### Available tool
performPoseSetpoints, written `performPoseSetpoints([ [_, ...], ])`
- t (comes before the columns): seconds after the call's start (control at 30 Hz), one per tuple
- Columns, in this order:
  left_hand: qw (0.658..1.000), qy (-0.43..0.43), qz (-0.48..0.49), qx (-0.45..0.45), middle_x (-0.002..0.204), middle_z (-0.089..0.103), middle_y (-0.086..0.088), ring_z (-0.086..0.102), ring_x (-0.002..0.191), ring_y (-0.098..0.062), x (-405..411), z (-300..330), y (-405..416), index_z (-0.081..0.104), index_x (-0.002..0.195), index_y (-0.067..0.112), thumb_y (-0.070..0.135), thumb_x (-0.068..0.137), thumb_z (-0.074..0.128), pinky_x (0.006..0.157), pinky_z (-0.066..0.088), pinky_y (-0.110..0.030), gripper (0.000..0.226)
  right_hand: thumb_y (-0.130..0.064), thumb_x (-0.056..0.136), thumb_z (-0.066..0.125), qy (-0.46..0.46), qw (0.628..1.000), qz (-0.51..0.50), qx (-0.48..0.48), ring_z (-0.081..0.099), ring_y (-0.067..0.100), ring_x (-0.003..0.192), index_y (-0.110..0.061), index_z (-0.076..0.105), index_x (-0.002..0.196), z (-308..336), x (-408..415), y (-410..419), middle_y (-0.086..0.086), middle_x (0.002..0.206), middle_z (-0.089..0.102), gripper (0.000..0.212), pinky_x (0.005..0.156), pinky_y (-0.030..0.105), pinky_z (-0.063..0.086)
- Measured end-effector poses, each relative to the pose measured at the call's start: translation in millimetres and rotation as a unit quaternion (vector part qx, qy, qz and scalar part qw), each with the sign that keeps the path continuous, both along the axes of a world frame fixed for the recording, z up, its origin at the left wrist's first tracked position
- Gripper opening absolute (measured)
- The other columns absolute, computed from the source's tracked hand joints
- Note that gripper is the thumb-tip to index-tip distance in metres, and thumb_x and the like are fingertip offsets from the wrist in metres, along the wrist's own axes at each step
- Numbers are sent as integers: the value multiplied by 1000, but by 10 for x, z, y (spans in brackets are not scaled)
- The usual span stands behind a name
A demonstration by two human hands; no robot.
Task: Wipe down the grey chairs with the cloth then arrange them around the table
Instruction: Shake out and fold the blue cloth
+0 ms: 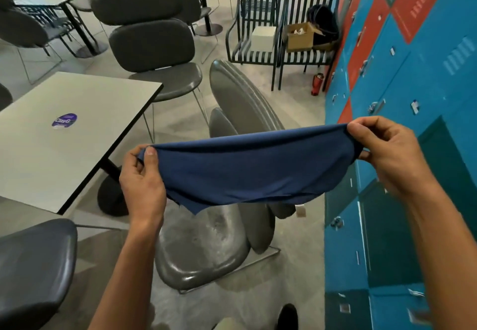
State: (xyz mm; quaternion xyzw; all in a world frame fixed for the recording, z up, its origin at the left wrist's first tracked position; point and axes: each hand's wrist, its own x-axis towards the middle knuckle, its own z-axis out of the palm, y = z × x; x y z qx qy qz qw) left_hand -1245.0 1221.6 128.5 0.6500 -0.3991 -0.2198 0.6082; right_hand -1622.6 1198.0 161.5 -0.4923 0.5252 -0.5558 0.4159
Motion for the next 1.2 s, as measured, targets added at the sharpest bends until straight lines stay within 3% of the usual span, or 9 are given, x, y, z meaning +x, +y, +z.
performPoseSetpoints([
  [0.1,1000,0,2,-1,94,59,13,56,76,13,-205,72,-196,57,113,23,34,108,49,71,48,-14,14,-21,94,66,-23,1000,-1,2,64,7,77,-24,70,87,40,-172,-246,-10,79,70,9,69,24,58],
  [0.3,1000,-3,2,-18,89,56,14,55,73,13,-338,87,-756,56,112,19,31,110,46,68,46,-15,16,-39,76,74,-40,999,19,19,66,10,82,-27,76,85,91,-341,-808,-7,86,72,16,71,24,57],
  [0.4,999,-2,8,-32,87,54,13,53,71,12,-341,81,-1082,55,112,17,30,110,45,65,45,-17,16,-38,69,77,-60,997,47,18,66,10,83,-25,78,88,116,-339,-1118,-5,89,73,23,73,22,56],
  [0.57,999,9,30,-30,88,55,13,53,73,9,-369,132,-1615,55,110,22,32,110,45,77,47,-39,14,-28,63,79,-114,991,73,1,64,4,73,-25,79,83,283,-321,-1663,-9,78,71,20,69,16,52],
  [0.73,996,-21,69,-46,84,51,15,50,72,13,-414,216,-2105,54,102,26,30,110,44,75,42,-29,13,-23,59,80,-133,985,112,3,65,7,72,-25,79,84,388,-360,-2246,-6,77,70,25,68,18,53],
  [0.87,990,-43,123,-51,90,54,17,52,81,13,-498,143,-2463,55,106,23,30,110,42,82,44,-24,15,-22,55,80,-86,981,171,22,63,3,74,-29,81,92,306,-454,-2791,-9,79,68,38,74,12,51],
  [0.97,983,-55,171,-42,88,56,17,52,81,13,-628,38,-2660,57,105,17,27,111,41,79,42,-15,20,-21,57,80,11,967,253,42,60,2,73,-35,81,98,166,-559,-3234,-12,78,65,43,75,9,49],
  [1.1,972,-65,226,-11,84,55,15,50,75,11,-889,-36,-2876,56,100,17,27,110,40,75,41,-15,22,8,76,76,165,921,342,90,61,6,72,-43,79,103,-233,-767,-3800,0,78,64,58,72,12,51],
  [1.2,964,-76,254,23,84,56,15,51,74,12,-1085,-39,-3044,56,101,17,26,110,40,74,42,-15,21,6,86,73,242,866,411,146,70,11,85,-42,78,102,-552,-850,-4090,1,89,76,52,83,24,55],
])
